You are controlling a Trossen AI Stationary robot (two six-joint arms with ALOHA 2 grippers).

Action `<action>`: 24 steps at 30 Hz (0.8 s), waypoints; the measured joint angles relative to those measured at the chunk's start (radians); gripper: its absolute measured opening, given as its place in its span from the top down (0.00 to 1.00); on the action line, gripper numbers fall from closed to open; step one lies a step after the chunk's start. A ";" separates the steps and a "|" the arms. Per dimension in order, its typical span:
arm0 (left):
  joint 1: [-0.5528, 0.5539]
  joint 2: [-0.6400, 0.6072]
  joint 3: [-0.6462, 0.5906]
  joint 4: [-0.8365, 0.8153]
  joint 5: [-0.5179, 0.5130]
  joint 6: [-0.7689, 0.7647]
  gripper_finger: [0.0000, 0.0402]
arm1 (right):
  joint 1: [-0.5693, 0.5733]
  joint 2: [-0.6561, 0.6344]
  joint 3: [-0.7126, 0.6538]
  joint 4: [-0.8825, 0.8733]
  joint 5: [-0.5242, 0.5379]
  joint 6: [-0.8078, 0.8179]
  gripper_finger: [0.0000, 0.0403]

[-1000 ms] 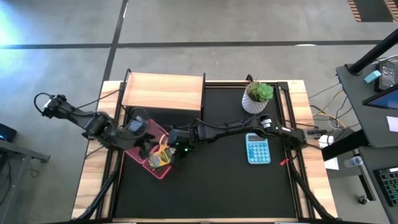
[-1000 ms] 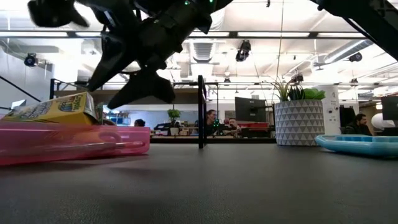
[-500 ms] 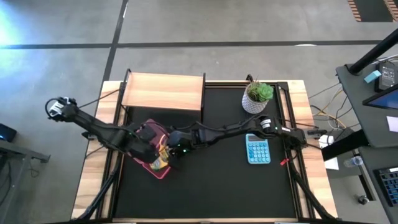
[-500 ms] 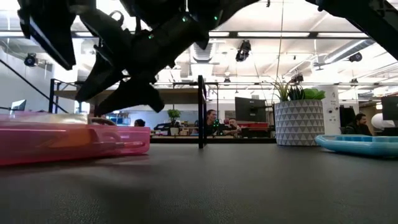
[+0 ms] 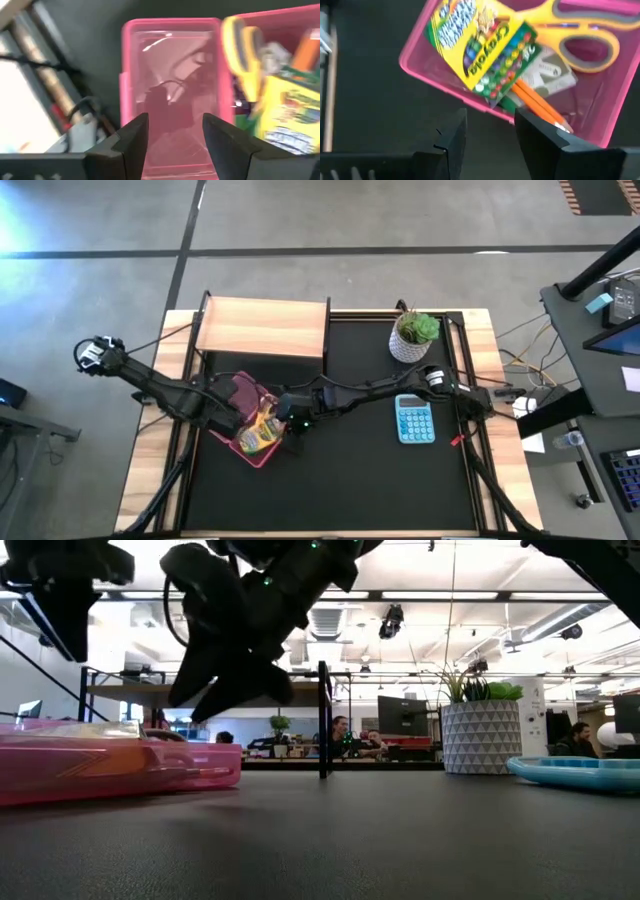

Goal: Pack school essentials
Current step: Close the pencil box

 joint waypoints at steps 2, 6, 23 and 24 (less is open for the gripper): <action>0.000 0.000 0.000 -0.045 0.000 -0.036 0.57 | 0.009 -0.002 -0.009 -0.002 0.041 -0.002 0.63; 0.000 0.006 -0.001 -0.125 0.000 -0.079 0.57 | 0.011 0.001 -0.024 0.047 0.144 -0.004 0.65; 0.000 -0.026 -0.001 -0.123 -0.001 -0.078 0.57 | 0.006 0.049 -0.029 -0.070 0.241 0.016 0.71; 0.000 -0.030 -0.001 -0.123 -0.001 -0.077 0.57 | 0.008 0.049 -0.029 -0.093 0.232 0.017 0.71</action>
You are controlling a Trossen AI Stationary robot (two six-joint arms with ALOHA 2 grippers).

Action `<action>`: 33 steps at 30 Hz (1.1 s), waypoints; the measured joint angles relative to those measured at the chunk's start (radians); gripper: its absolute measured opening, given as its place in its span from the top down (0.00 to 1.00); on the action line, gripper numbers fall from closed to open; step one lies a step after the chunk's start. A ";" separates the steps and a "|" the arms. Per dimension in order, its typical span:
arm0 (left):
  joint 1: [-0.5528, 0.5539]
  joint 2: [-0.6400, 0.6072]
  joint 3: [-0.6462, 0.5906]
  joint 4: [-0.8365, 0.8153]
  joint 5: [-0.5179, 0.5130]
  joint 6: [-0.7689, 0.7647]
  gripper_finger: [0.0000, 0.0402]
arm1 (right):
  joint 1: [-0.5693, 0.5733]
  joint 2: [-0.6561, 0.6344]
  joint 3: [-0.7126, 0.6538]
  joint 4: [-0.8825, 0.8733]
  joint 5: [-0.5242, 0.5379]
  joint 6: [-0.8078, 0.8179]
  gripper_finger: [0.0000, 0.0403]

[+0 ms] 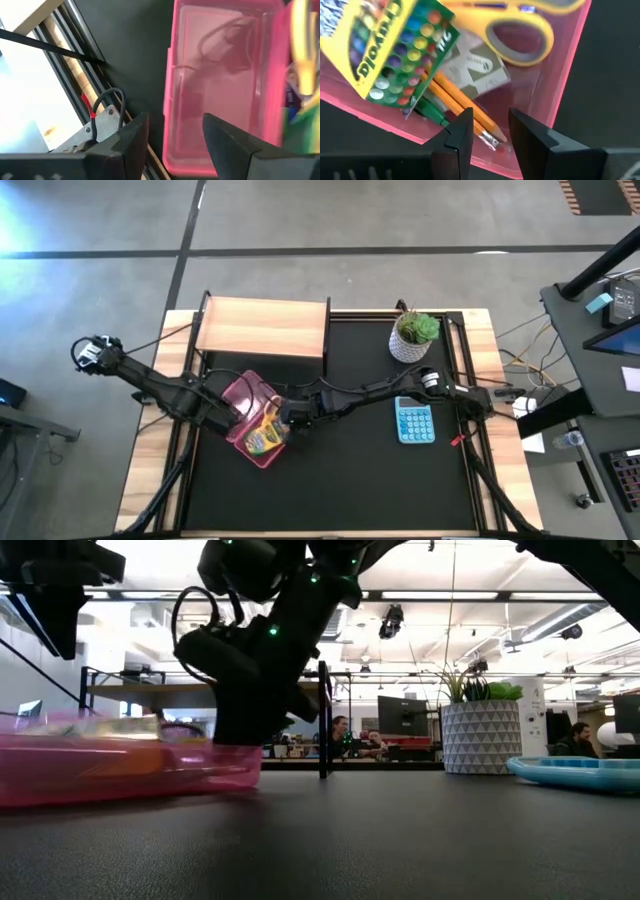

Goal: Pack school essentials
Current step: Close the pencil box

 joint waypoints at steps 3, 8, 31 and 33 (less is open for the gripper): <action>0.000 -0.018 0.000 0.000 0.000 0.000 0.57 | 0.009 -0.006 0.001 -0.068 -0.015 0.010 0.71; 0.000 -0.033 0.000 0.000 0.000 0.001 0.57 | 0.032 -0.028 -0.001 -0.170 -0.027 0.009 0.71; 0.004 -0.026 -0.228 0.126 0.080 -0.173 0.59 | 0.069 -0.159 -0.002 -0.355 -0.021 0.028 0.71; 0.006 -0.026 -0.230 0.143 0.094 -0.198 0.61 | 0.075 -0.159 -0.002 -0.355 -0.020 0.037 0.71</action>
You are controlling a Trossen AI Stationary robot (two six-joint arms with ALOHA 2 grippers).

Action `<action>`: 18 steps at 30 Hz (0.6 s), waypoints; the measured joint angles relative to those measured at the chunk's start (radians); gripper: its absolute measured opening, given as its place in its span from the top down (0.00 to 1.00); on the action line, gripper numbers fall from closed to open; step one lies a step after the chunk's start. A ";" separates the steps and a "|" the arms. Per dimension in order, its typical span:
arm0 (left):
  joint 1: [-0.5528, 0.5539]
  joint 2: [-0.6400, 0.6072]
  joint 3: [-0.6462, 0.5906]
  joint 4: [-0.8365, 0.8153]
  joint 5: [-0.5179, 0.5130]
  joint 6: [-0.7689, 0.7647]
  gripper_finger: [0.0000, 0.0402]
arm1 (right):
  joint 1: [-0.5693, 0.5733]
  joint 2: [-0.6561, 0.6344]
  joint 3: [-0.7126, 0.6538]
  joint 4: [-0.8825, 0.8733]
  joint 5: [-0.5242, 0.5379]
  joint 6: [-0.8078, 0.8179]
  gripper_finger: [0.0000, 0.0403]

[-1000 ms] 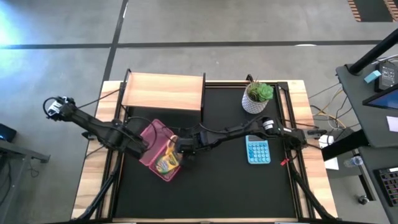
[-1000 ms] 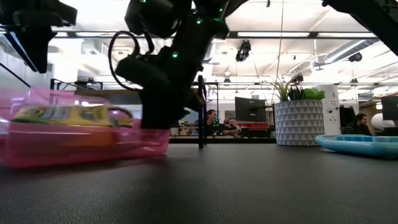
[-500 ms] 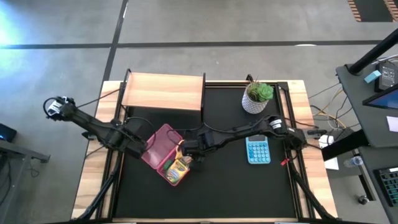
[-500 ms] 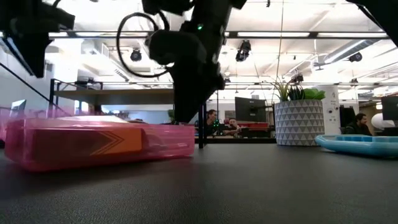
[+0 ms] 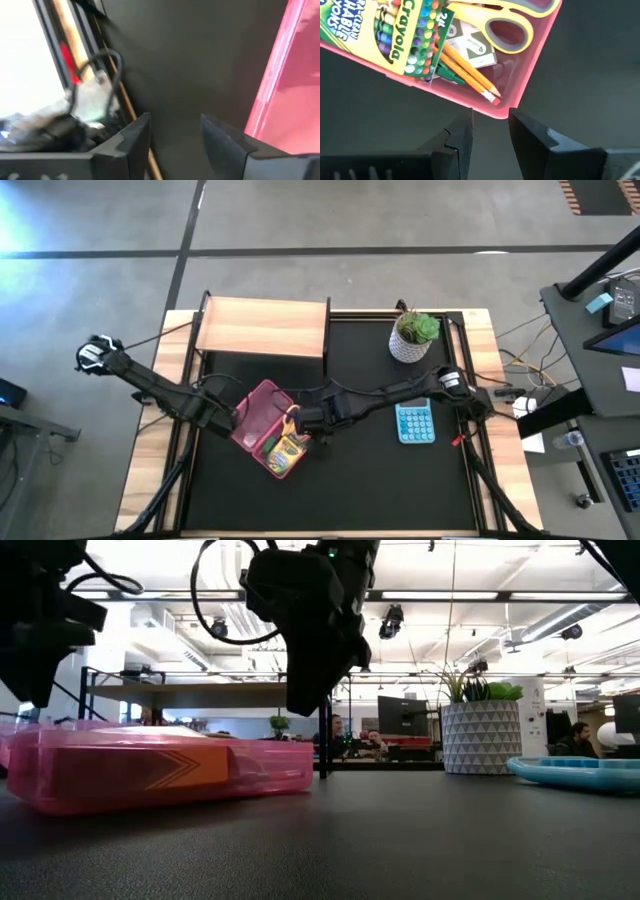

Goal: Pack school essentials
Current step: Close the pencil box

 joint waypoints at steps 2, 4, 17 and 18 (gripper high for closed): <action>0.000 0.000 -0.007 0.029 0.027 -0.034 0.63 | 0.008 0.000 0.000 0.000 0.000 0.008 0.71; 0.000 0.000 -0.018 0.064 0.042 -0.065 0.65 | 0.016 0.000 0.000 0.000 0.000 0.008 0.71; 0.000 0.151 -0.054 0.166 0.061 -0.144 0.72 | 0.027 -0.001 -0.004 -0.024 0.000 0.000 0.71; 0.000 0.171 -0.050 0.183 0.072 -0.144 0.72 | 0.029 -0.001 -0.004 -0.026 0.000 0.000 0.71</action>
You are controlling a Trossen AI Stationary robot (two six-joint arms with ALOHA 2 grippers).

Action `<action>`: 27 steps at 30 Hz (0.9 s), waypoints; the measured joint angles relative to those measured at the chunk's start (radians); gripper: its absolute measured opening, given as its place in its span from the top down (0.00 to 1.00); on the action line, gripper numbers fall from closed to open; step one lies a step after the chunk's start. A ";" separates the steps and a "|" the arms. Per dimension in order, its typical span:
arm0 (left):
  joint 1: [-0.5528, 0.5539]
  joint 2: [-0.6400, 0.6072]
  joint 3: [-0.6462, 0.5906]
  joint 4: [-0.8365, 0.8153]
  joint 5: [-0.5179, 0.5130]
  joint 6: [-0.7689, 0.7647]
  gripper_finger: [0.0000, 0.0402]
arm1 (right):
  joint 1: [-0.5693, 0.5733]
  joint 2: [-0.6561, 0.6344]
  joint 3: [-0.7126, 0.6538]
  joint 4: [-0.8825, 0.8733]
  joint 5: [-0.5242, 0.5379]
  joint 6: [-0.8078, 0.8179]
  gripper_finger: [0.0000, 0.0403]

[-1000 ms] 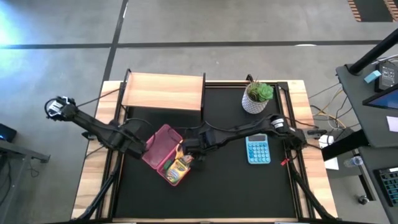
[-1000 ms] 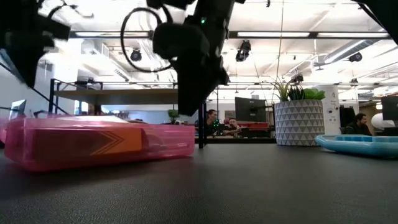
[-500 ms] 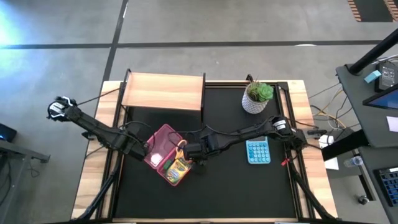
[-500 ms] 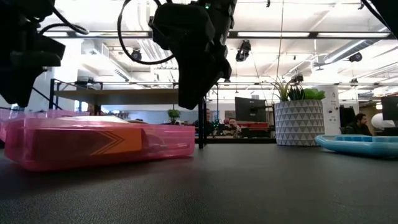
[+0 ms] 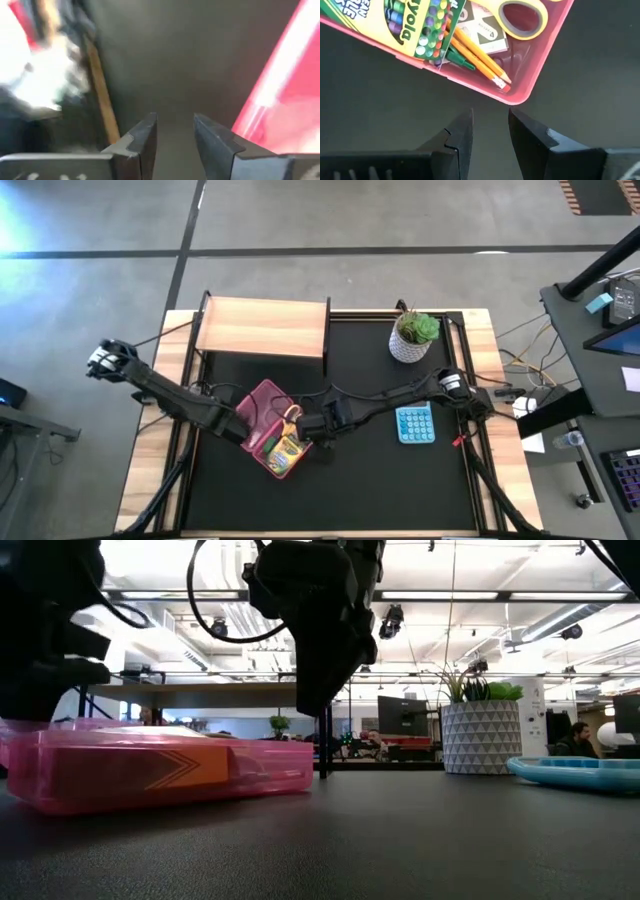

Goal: Pack school essentials
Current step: Close the pencil box

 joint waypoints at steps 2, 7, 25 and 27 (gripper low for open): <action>0.000 0.038 0.007 0.065 0.059 -0.013 0.72 | 0.004 -0.001 0.000 -0.008 0.000 0.000 0.71; 0.000 0.096 0.016 0.204 0.064 0.047 0.72 | 0.011 -0.002 0.000 -0.034 0.000 0.000 0.71; -0.001 -0.045 0.027 0.494 -0.070 0.100 0.72 | 0.041 -0.004 0.000 -0.104 0.000 0.007 0.71; -0.001 -0.052 0.027 0.549 -0.086 0.127 0.72 | 0.041 -0.004 0.000 -0.113 0.000 0.007 0.71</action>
